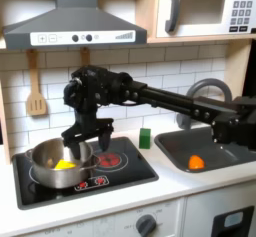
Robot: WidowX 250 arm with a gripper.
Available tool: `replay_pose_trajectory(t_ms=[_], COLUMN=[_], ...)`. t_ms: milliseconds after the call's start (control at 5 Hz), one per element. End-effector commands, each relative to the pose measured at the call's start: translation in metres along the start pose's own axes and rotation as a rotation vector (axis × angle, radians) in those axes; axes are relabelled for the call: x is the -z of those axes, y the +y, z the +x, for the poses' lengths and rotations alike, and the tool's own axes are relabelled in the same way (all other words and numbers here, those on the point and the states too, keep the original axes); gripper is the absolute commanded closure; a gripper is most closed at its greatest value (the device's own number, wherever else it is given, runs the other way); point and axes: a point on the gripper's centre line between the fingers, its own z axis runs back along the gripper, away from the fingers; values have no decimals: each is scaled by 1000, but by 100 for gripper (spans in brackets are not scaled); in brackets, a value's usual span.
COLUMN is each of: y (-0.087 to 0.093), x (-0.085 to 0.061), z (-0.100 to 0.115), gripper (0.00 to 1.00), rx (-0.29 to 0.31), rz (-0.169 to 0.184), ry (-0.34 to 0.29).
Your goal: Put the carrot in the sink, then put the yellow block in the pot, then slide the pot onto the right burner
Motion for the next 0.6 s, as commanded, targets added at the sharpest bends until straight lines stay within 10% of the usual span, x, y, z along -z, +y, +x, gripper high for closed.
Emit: replay_pose_trajectory(t_ms=[0,400], y=[3,3], x=[2,12], z=[8,10], gripper=[0,0], rx=[-1,-2], rz=[1,6], ry=[2,24])
